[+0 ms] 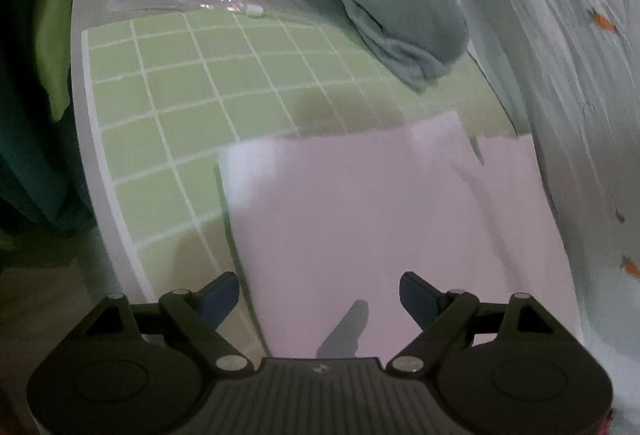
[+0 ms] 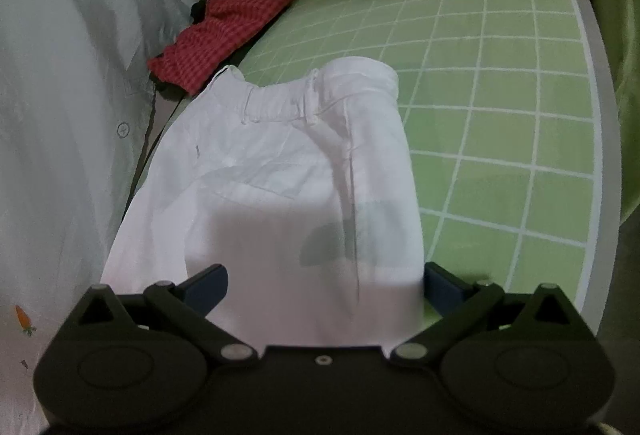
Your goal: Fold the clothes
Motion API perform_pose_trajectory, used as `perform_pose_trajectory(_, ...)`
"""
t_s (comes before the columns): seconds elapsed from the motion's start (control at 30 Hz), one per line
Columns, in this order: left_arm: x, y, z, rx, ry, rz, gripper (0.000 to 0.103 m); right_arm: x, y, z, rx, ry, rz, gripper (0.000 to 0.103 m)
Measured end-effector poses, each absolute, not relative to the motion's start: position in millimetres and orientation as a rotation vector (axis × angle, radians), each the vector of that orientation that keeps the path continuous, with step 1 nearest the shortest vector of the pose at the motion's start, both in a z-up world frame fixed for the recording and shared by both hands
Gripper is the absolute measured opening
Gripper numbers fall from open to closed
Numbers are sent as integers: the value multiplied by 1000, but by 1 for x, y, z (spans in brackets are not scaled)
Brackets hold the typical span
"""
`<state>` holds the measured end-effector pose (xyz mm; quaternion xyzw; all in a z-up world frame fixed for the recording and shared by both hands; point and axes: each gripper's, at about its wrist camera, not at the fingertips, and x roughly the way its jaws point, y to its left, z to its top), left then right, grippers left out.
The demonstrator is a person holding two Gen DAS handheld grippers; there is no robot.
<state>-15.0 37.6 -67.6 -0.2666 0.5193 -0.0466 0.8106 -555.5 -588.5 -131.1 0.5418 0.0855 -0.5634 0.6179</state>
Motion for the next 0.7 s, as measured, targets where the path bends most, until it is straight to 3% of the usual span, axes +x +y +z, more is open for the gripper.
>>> perform_pose_trajectory(0.17,2,35,-67,-530,1085,-66,82,-558,-595,-131,1253,186,-1295,103)
perform_pose_trajectory(0.27,3,36,-66,-526,1065,-34,67,-561,-603,-130,1277,181,-1316,100)
perform_pose_trajectory(0.33,0,43,-68,-568,1053,-1,36,-564,-607,-126,1307,192,-1378,80)
perform_pose_trajectory(0.4,0,50,-74,-633,1064,3,10,-568,-611,-125,1343,196,-1411,48)
perform_pose_trajectory(0.47,0,55,-79,-692,1074,-1,9,-573,-612,-128,1380,174,-1392,36)
perform_pose_trajectory(0.5,-1,55,-77,-697,1065,-2,5,-576,-612,-129,1398,157,-1372,19)
perform_pose_trajectory(0.53,-3,54,-74,-692,1050,-7,1,-578,-612,-130,1408,144,-1353,12)
perform_pose_trajectory(0.6,-8,49,-64,-673,996,1,1,-579,-609,-125,1385,130,-1320,6)
perform_pose_trajectory(0.7,-17,42,-47,-656,909,13,0,-586,-601,-108,1328,98,-1283,5)
